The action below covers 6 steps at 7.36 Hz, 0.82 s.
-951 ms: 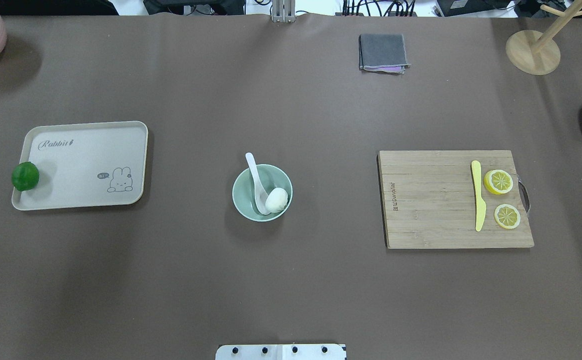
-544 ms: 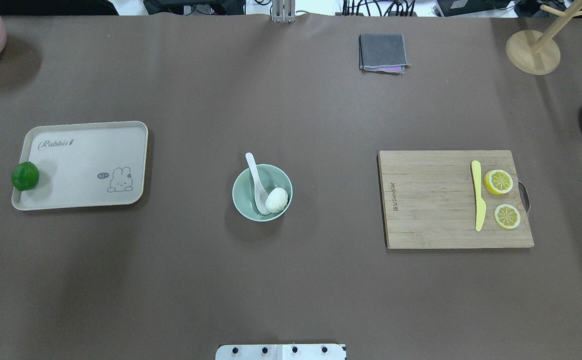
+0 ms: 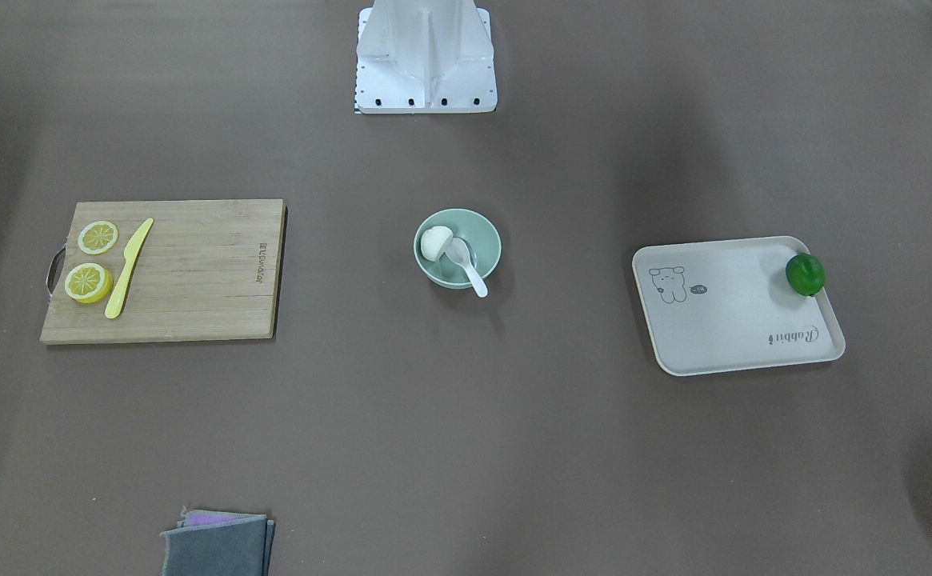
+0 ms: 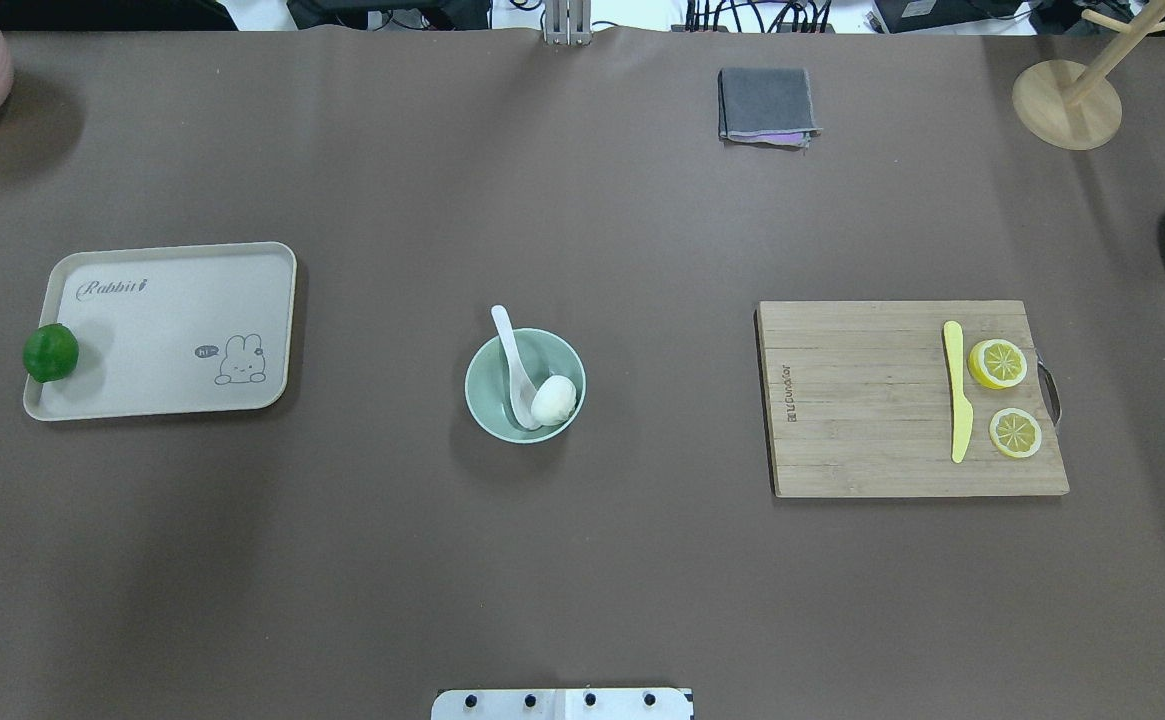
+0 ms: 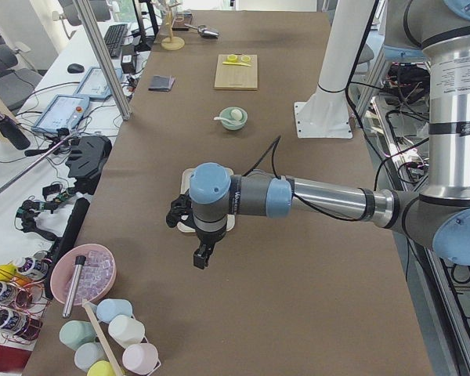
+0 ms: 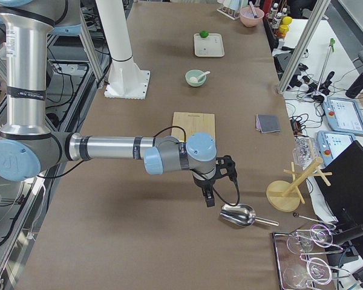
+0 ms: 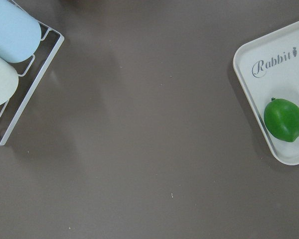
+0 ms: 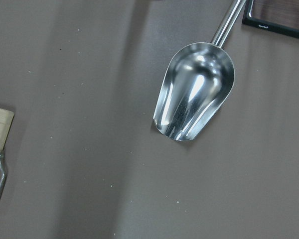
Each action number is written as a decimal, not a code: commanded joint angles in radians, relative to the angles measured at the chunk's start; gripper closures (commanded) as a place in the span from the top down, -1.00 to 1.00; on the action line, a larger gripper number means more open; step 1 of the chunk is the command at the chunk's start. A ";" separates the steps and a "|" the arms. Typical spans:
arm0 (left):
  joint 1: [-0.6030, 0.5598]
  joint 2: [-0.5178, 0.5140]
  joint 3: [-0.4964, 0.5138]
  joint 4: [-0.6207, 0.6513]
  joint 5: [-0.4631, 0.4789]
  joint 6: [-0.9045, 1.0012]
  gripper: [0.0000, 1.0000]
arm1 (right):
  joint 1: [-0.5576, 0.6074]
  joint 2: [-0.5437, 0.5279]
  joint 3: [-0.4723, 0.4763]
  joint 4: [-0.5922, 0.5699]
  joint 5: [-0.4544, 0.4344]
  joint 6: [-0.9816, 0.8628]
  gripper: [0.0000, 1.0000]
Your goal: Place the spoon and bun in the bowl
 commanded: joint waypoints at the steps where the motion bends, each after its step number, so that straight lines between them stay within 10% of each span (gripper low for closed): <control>1: 0.000 0.006 -0.012 0.001 0.003 -0.001 0.97 | 0.007 -0.021 -0.007 0.001 0.023 -0.007 1.00; 6: 0.000 0.009 -0.006 0.009 0.000 -0.010 0.97 | 0.045 -0.050 0.005 0.001 0.037 -0.013 1.00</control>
